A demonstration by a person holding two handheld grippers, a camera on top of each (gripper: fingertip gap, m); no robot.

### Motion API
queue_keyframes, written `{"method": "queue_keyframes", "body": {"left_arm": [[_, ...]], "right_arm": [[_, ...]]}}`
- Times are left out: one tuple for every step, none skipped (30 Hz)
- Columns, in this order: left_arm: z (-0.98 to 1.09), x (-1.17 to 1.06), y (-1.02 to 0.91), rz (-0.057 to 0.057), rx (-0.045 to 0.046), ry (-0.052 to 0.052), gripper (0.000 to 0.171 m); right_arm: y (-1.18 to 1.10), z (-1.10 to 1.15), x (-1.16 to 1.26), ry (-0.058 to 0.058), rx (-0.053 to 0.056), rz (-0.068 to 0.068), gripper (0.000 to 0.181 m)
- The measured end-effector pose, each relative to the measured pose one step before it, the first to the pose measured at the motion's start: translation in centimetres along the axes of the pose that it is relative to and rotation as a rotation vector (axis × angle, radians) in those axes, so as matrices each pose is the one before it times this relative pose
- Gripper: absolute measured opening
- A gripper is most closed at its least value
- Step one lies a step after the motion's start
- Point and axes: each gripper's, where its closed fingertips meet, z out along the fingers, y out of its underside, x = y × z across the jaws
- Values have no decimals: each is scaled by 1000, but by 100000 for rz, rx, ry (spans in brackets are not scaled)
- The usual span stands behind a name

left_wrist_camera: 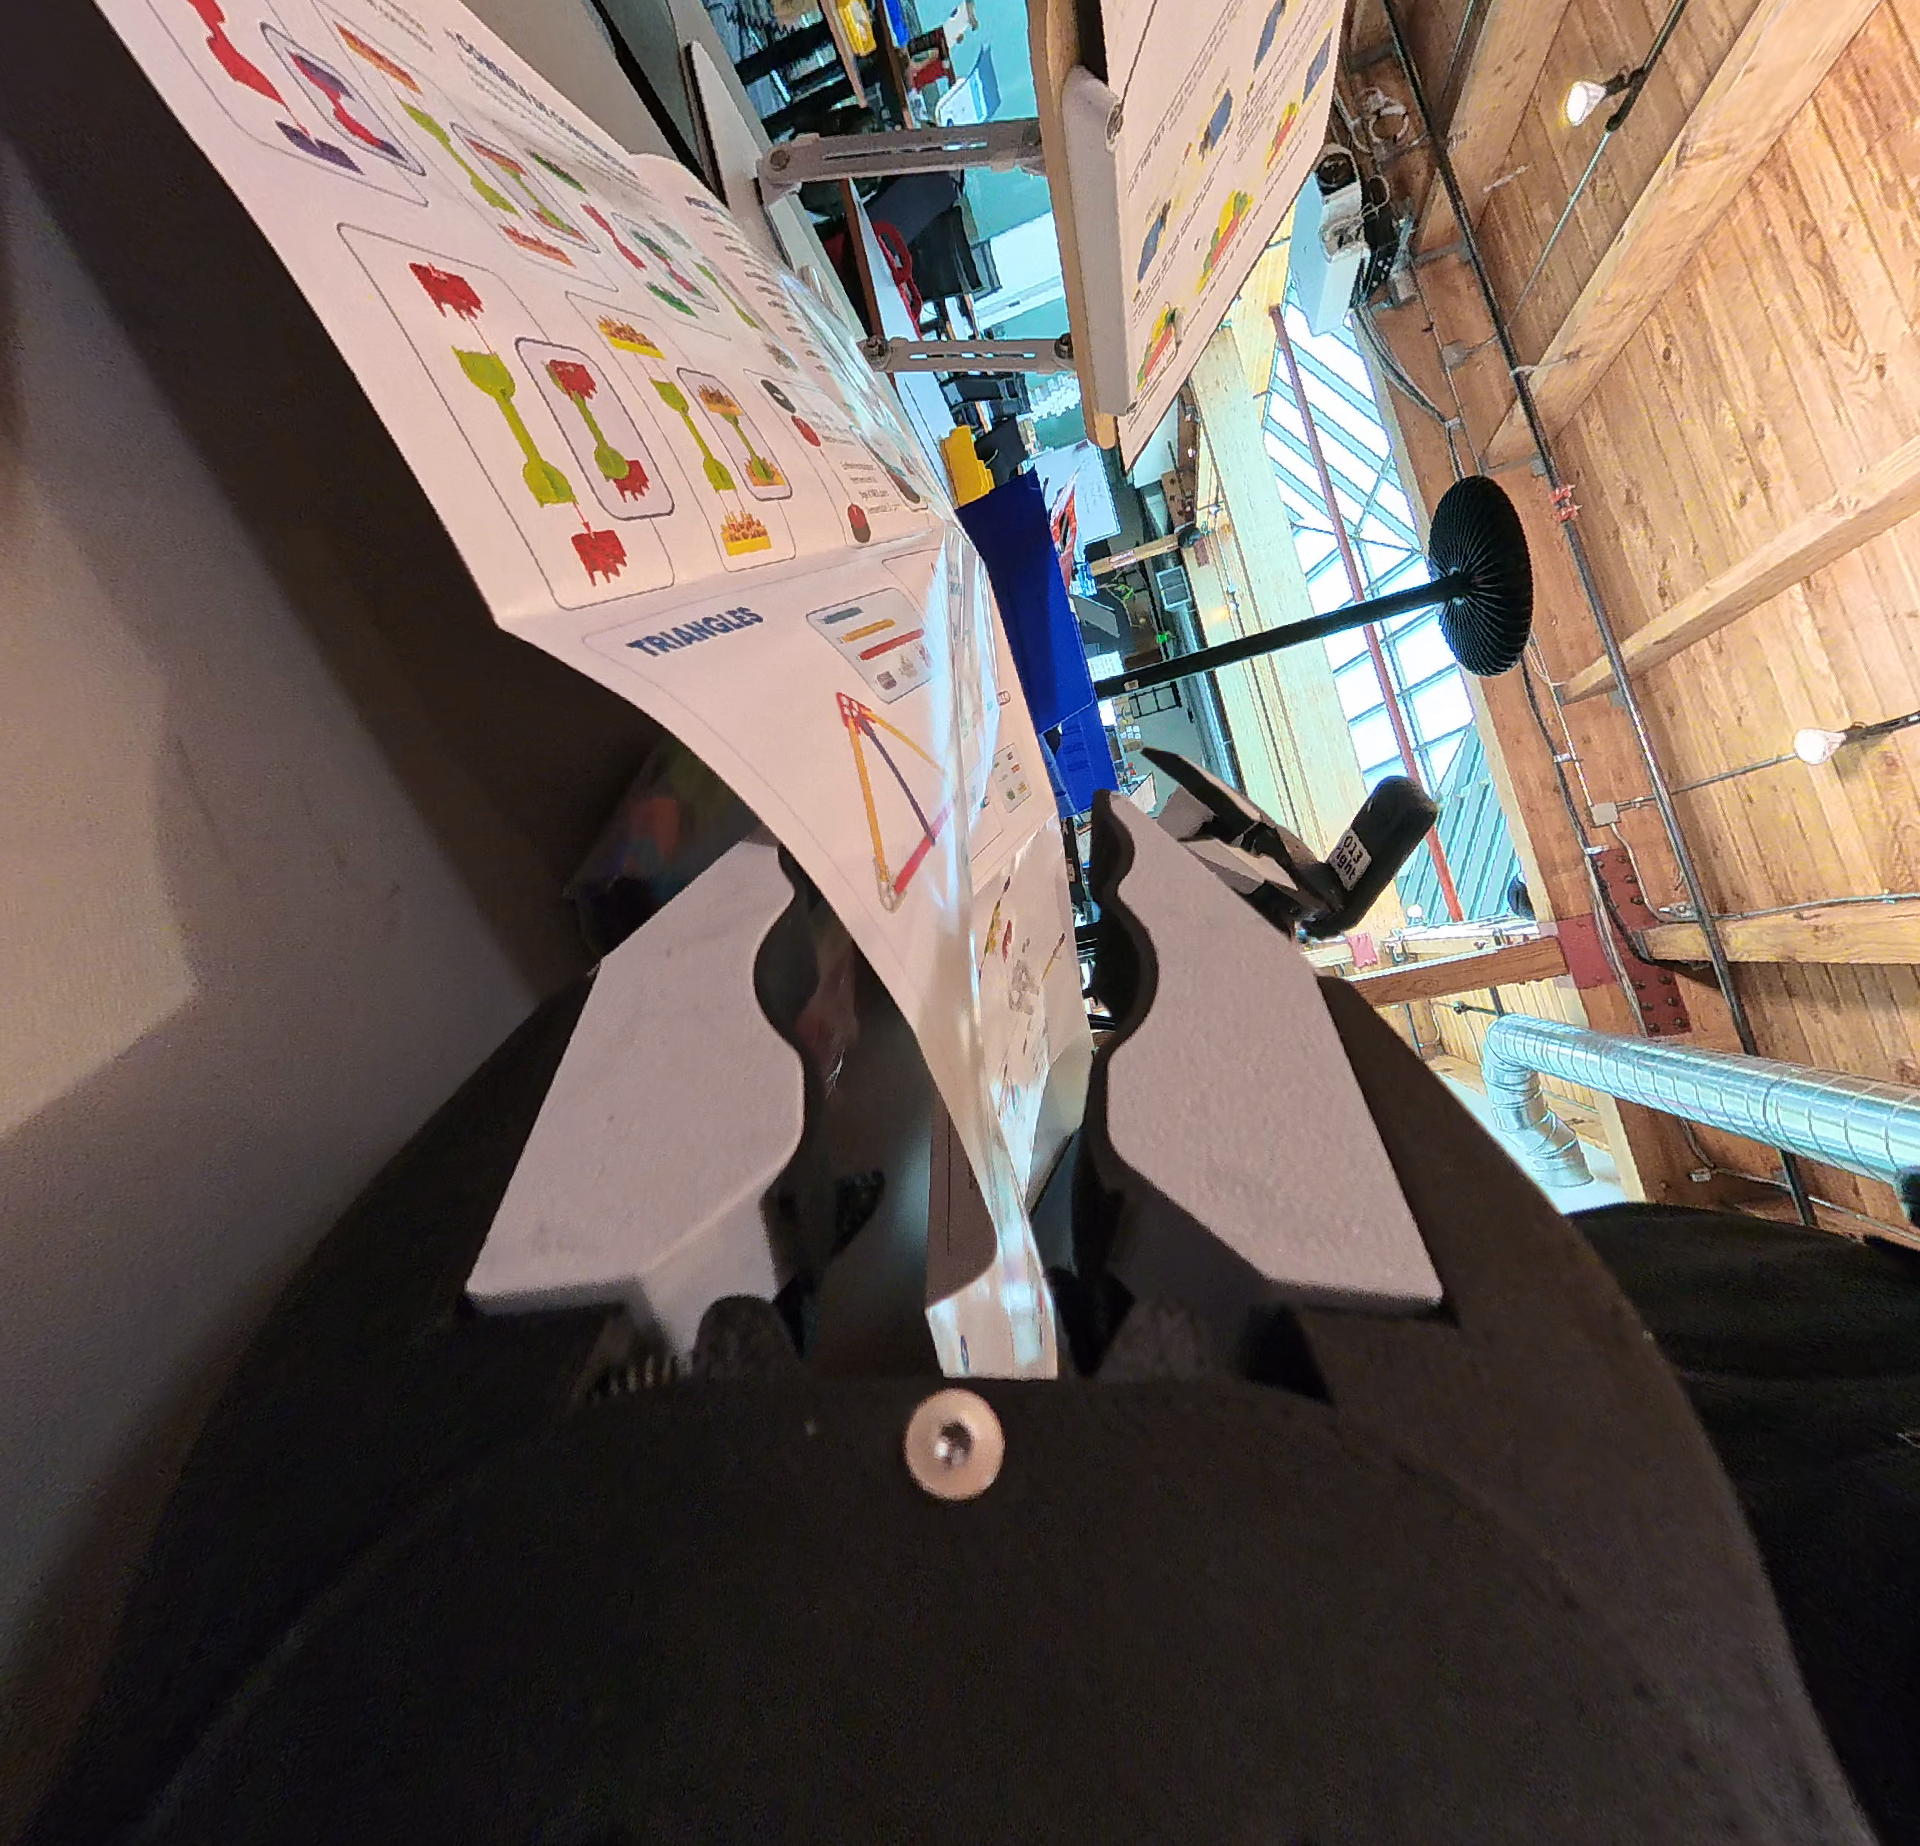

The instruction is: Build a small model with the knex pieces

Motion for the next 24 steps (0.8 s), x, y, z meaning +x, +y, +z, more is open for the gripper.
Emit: {"method": "queue_keyframes", "body": {"left_arm": [[71, 43, -99, 53, 211, 102, 48], [52, 4, -139, 400, 376, -250, 47], [48, 58, -122, 532, 305, -122, 46], [22, 113, -135, 533, 342, 234, 45], [24, 112, -133, 403, 353, 233, 44], [16, 109, -112, 449, 220, 298, 43], [0, 187, -125, 863, 401, 663, 40], [-2, 110, -120, 788, 353, 83, 38], [-6, 32, -71, 650, 86, -354, 36], [4, 57, -43, 737, -53, -161, 33], [-19, 144, -77, 949, 201, 345, 28], [-28, 131, -112, 696, 441, 214, 26], [-20, 69, -93, 473, 305, -112, 24], [-10, 86, -58, 603, 49, -12, 21], [-16, 103, -54, 824, 24, -16, 18], [-22, 115, -49, 1075, 35, -142, 14], [1, 102, -32, 1095, -140, -293, 11], [-23, 71, -27, 1002, -199, -389, 9], [-27, 75, -62, 975, 65, -371, 7], [-56, 74, -97, 1111, 307, -378, 3], [-46, 91, -68, 804, 72, -166, 1], [-44, 136, 15, 566, -332, 329, 0], [-44, 93, 38, 595, -416, 73, 0], [-52, -13, 47, 582, -465, -538, 0]], "right_arm": [[84, -144, -5, -64, 286, 176, 99], [101, -113, 15, -1, 110, 216, 99], [122, -91, 26, 72, -9, 223, 99], [119, -85, 20, 41, -27, 188, 99], [125, -73, 0, -77, -41, 178, 99], [106, -65, -22, -101, -10, 179, 99], [75, -69, -18, -89, 94, 136, 99], [55, -58, -30, -126, 110, 86, 99], [57, -44, -41, -134, -7, 30, 99], [58, -38, -21, -64, -71, -54, 99], [26, -16, -29, -54, -8, -128, 99], [12, -19, -41, -135, 36, -129, 98], [4, -6, -33, -158, 15, -92, 98], [-19, -9, -38, -161, 30, -117, 98], [-33, 0, -57, -168, 134, -174, 98], [-50, 0, -50, -174, 178, -178, 98], [-35, 8, -49, -144, 91, -182, 98], [-24, 12, -35, -59, 72, -206, 98], [-22, 18, -34, -109, 130, -115, 98], [-12, 34, -60, -302, 157, 10, 98], [10, 48, -67, -346, 88, -17, 98], [43, 56, -43, -210, -64, -133, 98], [65, 68, -12, -117, -145, -111, 98], [71, 71, 26, -91, -148, 49, 98]]}}
